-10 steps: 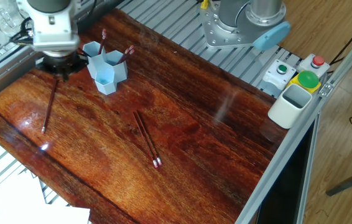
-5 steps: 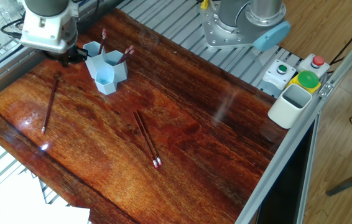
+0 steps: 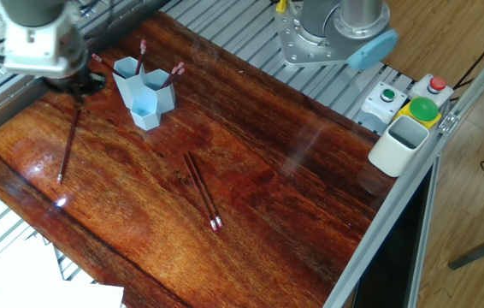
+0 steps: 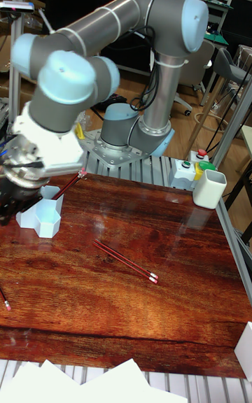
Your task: Put the pen into the pen holder
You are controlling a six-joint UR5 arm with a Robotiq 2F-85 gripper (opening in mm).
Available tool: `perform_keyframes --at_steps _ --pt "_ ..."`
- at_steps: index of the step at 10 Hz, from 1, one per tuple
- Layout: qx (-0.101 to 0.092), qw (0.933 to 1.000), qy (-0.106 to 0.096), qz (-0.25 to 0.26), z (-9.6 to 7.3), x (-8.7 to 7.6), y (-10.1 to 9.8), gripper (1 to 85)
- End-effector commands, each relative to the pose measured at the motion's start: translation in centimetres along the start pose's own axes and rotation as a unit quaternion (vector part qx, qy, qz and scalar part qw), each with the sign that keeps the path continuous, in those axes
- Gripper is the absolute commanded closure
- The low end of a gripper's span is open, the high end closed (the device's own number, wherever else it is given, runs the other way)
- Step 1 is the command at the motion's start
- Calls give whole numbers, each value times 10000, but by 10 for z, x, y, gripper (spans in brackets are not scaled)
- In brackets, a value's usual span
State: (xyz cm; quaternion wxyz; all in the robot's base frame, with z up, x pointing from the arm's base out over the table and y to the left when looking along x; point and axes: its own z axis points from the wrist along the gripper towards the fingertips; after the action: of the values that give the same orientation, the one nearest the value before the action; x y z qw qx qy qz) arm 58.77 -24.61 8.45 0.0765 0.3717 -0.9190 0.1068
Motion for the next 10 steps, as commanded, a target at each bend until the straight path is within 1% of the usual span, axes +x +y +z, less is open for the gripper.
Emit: perform_keyframes --at_steps 1,2,3,4,5,6,8,9,10 --pt "-14 9982 -381 -464 3 -13 -23 847" --pt "-169 9988 -390 -257 3 -13 -14 847" --pt "-328 9989 -301 133 3 -9 -6 847" --pt "-423 9972 27 618 3 7 -1 843" --pt "-389 9929 487 1013 2 30 -1 847" --pt "-308 9878 678 1369 1 40 -3 847" --pt "-162 9815 703 1774 1 41 -8 847" --pt "-95 9840 710 1631 1 42 -12 847" --pt "-294 9878 564 1421 2 34 -4 847"
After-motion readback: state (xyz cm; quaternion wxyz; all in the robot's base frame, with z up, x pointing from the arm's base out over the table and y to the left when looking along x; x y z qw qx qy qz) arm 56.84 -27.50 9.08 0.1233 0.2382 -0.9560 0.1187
